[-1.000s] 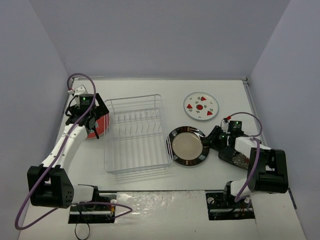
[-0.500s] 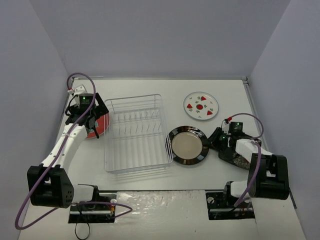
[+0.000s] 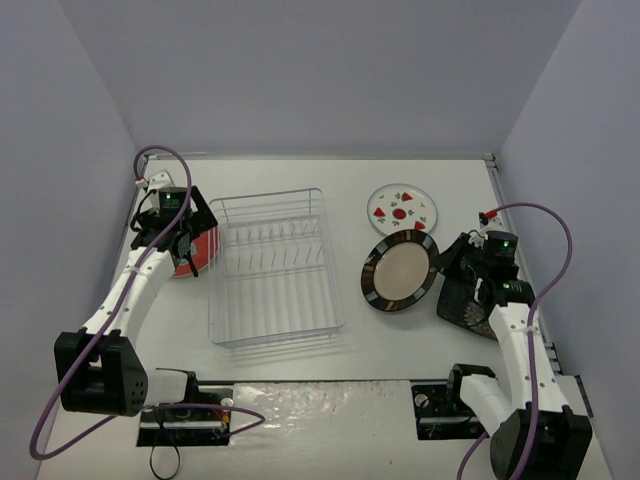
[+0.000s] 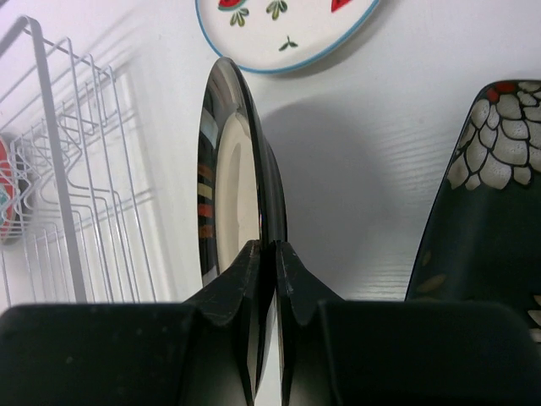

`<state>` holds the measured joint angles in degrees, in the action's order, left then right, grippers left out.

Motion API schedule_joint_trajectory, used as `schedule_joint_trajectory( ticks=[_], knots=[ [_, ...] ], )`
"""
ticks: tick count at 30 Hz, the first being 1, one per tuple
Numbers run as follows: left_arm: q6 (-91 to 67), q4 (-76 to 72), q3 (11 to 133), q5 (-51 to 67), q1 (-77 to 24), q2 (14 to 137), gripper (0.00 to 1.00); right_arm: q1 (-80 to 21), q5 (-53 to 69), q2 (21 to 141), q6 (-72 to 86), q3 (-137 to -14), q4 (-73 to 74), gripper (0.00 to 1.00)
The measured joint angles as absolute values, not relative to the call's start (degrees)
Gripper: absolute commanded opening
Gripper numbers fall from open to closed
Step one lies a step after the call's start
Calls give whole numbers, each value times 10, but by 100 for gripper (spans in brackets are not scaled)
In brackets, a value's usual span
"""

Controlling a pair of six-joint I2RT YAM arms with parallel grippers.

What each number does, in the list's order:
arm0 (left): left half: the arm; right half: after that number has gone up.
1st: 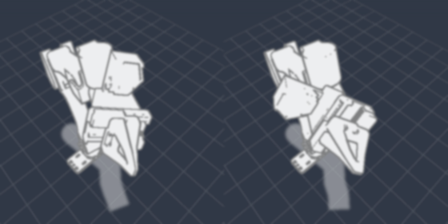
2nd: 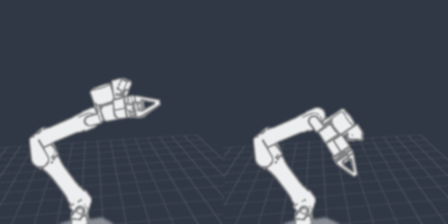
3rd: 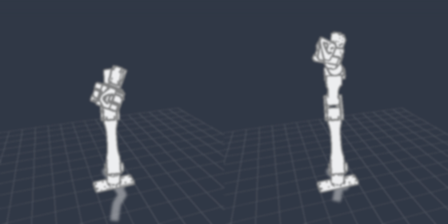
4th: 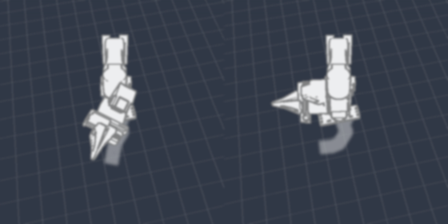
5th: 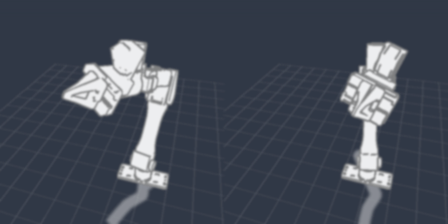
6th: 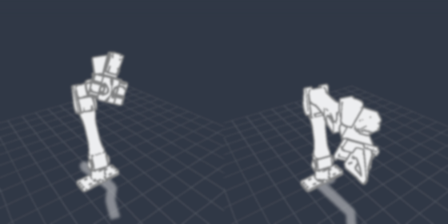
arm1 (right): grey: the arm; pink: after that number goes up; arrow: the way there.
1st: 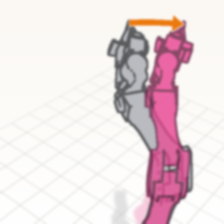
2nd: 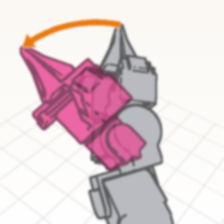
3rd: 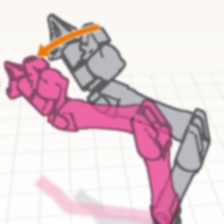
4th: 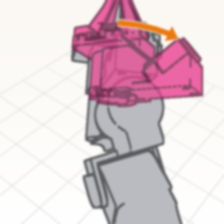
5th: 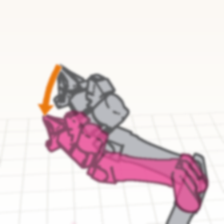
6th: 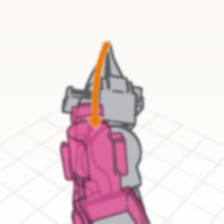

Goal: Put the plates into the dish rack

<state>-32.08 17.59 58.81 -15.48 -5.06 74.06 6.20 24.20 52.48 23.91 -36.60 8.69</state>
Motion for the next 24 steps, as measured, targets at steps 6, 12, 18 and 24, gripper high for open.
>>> schedule_joint_trajectory(
  ticks=[6,12,18,24],
  knots=[
    [-321,176,588,-154,-51,736,97,63,237,486,250,-384,97,0],
    [-318,175,588,-134,-51,729,97,63,227,482,267,-400,93,0],
    [-310,161,587,-102,-51,703,97,63,209,491,271,-432,72,0],
    [-301,141,583,-80,-51,674,97,63,214,530,281,-479,42,0]
  ],
)
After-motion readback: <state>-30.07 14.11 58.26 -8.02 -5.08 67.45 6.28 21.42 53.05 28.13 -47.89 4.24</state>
